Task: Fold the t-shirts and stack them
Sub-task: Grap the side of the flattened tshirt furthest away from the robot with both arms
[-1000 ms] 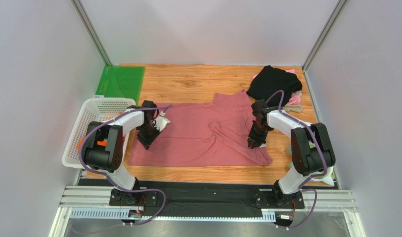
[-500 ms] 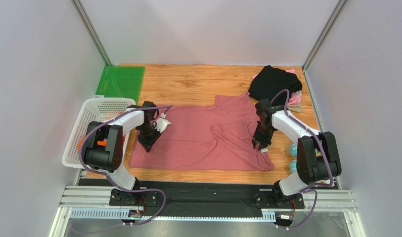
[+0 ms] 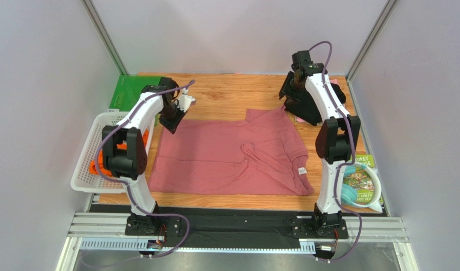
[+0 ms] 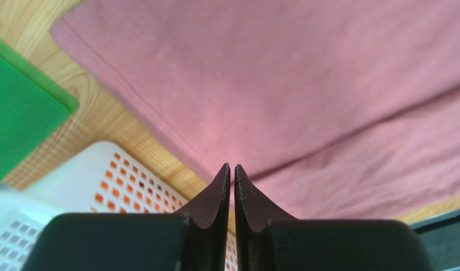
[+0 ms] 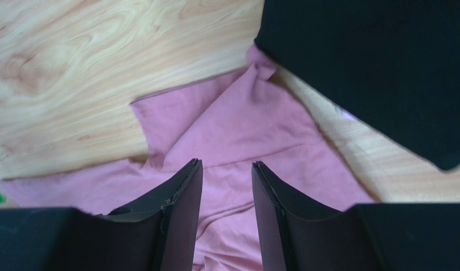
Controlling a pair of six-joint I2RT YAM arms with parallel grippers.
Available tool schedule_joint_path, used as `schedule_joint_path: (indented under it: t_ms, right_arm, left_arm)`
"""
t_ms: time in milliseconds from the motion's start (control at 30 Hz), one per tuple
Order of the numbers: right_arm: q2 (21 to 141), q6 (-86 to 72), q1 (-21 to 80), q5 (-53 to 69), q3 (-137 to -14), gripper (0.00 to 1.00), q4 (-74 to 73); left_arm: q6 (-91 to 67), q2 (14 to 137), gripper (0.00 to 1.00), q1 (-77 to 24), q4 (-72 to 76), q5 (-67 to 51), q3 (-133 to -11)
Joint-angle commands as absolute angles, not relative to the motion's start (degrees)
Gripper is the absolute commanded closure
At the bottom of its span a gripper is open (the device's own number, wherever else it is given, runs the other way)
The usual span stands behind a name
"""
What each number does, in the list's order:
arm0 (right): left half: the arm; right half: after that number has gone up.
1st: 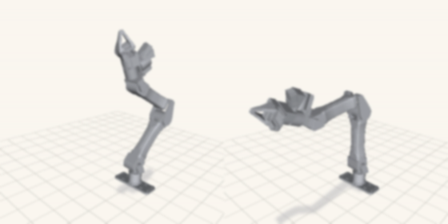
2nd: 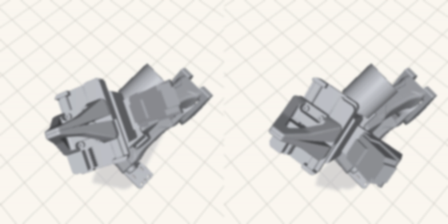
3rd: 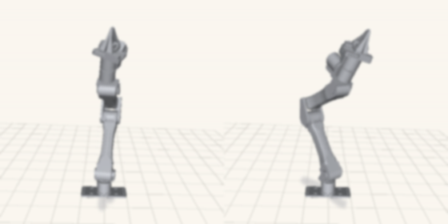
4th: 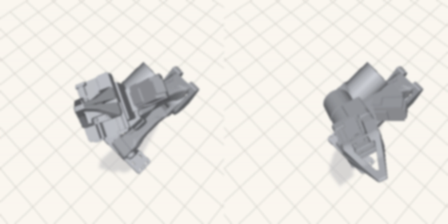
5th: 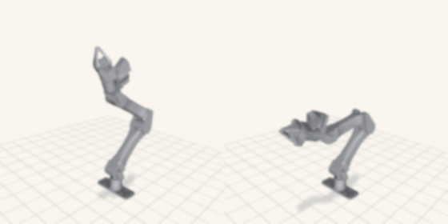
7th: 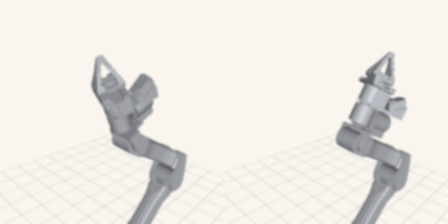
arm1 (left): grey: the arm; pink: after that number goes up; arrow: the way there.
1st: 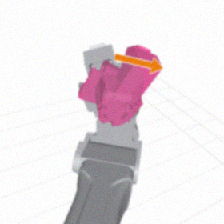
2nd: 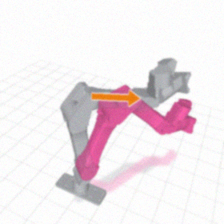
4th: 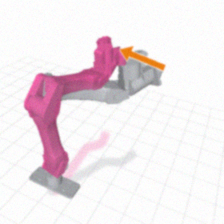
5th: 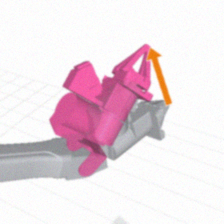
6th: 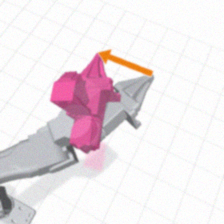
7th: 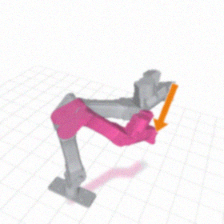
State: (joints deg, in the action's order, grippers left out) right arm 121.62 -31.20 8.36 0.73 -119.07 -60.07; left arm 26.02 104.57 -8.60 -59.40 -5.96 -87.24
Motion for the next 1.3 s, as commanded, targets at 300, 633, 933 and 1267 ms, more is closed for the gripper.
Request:
schedule_joint_path:
  t_ms: [300,633,933,1267]
  right_arm:
    - [133.6,-32.4,3.1,6.6,-125.2,0.57,-61.7]
    - [135.8,-33.7,2.5,13.6,-125.4,0.58,-57.0]
    - [137.3,-34.6,2.1,15.9,-126.4,0.62,-54.8]
    - [139.4,-34.4,2.1,16.6,-127.6,0.62,-54.1]
  left_arm:
    - [22.3,119.0,0.88,-1.2,-64.2,-10.5,-101.4]
    - [21.1,122.9,0.88,-1.1,-64.1,-10.4,-104.2]
    - [20.0,124.9,0.88,-0.4,-63.2,-8.7,-105.2]
    - [18.1,127.3,0.87,1.8,-62.5,-6.7,-108.8]
